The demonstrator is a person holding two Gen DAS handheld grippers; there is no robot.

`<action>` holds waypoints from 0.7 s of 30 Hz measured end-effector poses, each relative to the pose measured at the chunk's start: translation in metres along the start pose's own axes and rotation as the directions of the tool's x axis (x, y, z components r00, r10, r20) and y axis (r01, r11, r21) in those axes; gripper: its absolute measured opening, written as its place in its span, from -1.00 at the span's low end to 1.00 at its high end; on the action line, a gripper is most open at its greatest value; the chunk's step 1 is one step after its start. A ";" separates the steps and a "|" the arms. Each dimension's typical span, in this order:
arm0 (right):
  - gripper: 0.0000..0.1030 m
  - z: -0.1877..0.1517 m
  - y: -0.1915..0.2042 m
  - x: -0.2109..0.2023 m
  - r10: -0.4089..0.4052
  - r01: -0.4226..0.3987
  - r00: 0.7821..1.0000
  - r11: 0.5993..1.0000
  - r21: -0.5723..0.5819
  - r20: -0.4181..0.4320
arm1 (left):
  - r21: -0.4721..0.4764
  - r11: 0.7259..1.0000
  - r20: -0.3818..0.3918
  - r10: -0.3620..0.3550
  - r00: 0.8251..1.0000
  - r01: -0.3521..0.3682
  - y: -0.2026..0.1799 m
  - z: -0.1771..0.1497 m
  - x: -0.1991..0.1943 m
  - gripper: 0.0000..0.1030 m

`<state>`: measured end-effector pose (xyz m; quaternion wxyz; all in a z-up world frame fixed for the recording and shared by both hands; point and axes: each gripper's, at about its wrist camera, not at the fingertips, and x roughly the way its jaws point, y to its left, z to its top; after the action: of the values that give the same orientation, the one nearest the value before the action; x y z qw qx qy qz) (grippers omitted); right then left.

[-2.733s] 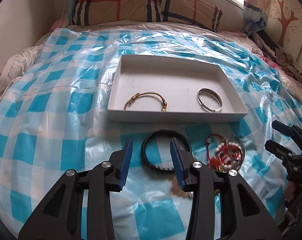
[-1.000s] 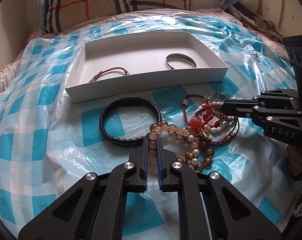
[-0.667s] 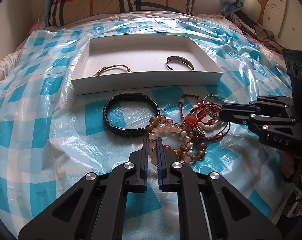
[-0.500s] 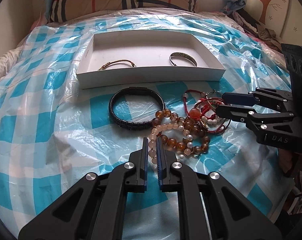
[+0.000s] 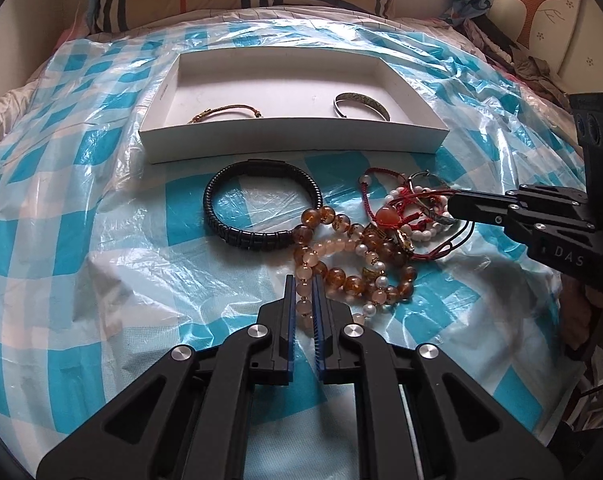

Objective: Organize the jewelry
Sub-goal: 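Lift amber bead bracelet with left gripper while right lifts red cord bracelet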

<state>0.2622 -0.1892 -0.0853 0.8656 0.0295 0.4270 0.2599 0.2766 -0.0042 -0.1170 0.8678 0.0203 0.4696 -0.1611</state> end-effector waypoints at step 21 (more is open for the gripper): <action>-0.95 -0.009 0.024 -0.101 0.100 -0.117 0.976 0.990 0.081 0.191 | -0.021 0.998 0.139 -0.050 0.989 0.053 -0.015 0.001 -0.088 -0.86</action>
<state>0.1949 -0.2183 -0.0118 0.8839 0.1169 0.3534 0.2830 0.2284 0.0044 -0.0421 0.8940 -0.0139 0.4107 -0.1787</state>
